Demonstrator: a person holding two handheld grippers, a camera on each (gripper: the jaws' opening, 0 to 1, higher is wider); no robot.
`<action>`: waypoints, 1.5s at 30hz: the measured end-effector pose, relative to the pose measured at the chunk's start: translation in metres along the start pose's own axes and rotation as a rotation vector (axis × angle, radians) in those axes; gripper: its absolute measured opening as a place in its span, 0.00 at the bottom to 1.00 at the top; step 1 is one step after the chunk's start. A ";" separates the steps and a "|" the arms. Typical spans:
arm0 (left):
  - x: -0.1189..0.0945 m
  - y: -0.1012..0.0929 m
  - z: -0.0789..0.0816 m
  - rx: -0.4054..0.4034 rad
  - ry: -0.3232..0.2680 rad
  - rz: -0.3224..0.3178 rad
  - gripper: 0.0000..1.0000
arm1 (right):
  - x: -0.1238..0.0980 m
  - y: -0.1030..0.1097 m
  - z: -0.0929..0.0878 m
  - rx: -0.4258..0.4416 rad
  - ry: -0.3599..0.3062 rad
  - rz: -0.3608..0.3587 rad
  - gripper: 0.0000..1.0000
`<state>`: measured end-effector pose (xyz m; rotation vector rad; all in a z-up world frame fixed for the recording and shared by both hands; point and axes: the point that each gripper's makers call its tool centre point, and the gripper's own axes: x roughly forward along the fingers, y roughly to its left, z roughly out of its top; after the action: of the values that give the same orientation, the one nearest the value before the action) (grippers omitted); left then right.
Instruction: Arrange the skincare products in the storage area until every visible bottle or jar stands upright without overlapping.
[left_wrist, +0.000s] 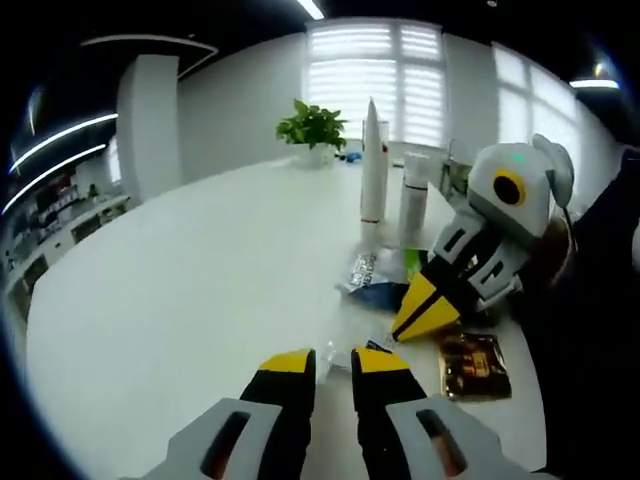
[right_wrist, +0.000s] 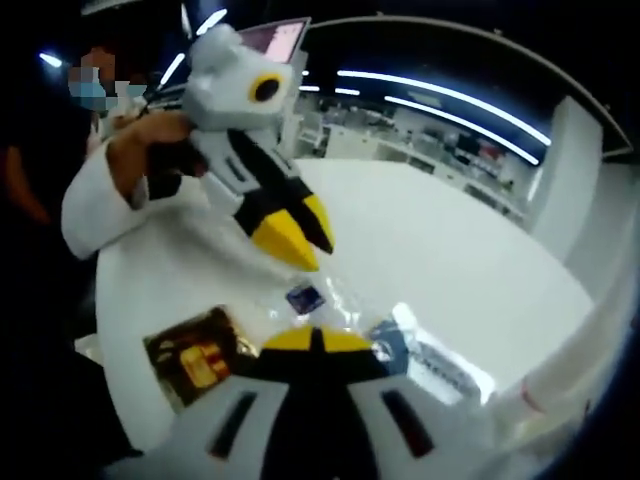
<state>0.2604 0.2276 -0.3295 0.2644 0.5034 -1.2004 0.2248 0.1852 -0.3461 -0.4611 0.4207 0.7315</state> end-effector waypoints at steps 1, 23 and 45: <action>-0.002 0.002 0.002 -0.009 -0.012 -0.001 0.14 | 0.000 0.001 0.000 -0.005 -0.002 0.003 0.00; 0.023 0.004 -0.007 0.012 0.092 0.074 0.07 | 0.001 0.006 0.003 -0.075 -0.073 0.056 0.00; 0.015 -0.023 -0.021 -0.036 0.097 0.031 0.02 | 0.007 0.012 0.008 0.037 -0.138 0.082 0.00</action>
<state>0.2379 0.2172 -0.3534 0.2993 0.6024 -1.1512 0.2224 0.2008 -0.3460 -0.3576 0.3248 0.8283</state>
